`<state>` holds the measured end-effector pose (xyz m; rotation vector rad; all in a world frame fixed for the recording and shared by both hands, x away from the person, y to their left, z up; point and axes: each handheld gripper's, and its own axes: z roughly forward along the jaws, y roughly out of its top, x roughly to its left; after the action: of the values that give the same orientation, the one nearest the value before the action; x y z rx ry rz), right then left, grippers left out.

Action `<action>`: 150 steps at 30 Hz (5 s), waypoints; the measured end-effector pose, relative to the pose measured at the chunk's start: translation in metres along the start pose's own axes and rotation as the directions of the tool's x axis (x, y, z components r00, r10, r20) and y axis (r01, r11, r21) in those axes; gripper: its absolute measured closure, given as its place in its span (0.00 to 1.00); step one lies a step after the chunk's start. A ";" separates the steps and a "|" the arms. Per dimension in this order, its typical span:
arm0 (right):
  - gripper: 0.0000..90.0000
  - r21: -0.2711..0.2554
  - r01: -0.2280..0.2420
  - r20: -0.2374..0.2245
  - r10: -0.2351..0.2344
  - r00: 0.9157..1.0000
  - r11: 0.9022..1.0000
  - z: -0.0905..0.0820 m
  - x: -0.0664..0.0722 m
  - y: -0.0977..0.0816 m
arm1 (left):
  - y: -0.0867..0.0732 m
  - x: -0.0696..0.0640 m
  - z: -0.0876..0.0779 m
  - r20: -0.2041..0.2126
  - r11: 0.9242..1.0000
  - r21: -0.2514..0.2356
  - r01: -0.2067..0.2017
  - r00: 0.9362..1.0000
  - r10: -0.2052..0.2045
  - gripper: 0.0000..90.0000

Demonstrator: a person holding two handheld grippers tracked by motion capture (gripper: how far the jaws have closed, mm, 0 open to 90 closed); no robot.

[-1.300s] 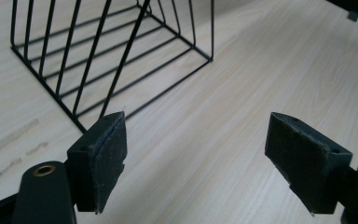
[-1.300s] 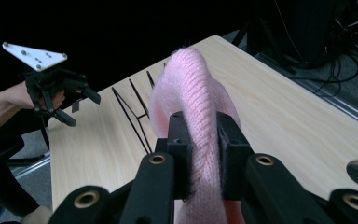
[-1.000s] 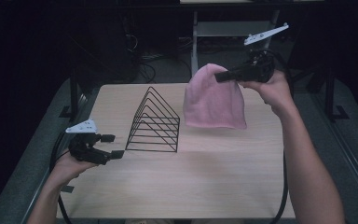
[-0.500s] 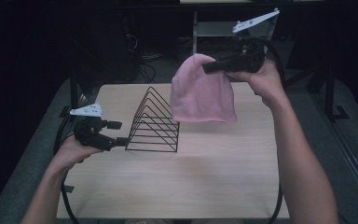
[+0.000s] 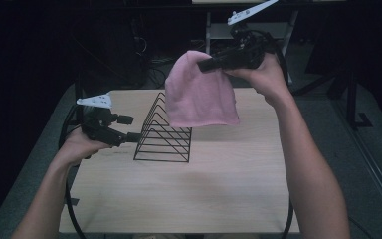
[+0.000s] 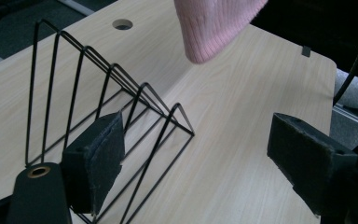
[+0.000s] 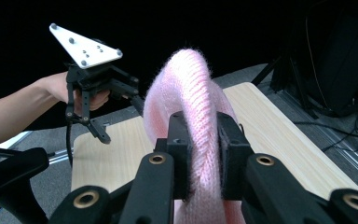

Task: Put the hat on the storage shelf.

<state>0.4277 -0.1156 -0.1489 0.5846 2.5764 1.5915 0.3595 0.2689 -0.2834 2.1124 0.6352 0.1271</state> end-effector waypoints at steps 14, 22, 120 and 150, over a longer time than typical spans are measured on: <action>0.87 0.023 0.053 -0.056 -0.052 0.997 0.998 0.028 0.010 0.022 | 0.037 0.001 -0.012 0.016 0.999 -0.015 -0.037 0.999 0.037 0.21; 0.86 0.026 0.069 -0.080 -0.066 0.995 0.997 0.046 0.014 0.035 | 0.048 0.010 -0.010 0.035 0.999 -0.040 -0.037 0.999 0.038 0.25; 0.84 0.103 0.022 -0.173 -0.004 0.985 0.994 0.141 0.003 -0.031 | -0.022 0.052 0.019 -0.138 0.975 0.208 0.072 0.989 -0.044 0.91; 0.83 0.163 -0.002 -0.201 0.035 0.979 0.987 0.162 0.003 -0.060 | -0.048 0.057 0.040 -0.153 0.957 0.276 0.085 0.987 -0.044 0.91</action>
<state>0.4473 -0.0003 -0.2768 0.4804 2.8794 1.5310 0.4025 0.2889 -0.3528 2.3683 0.8507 0.1637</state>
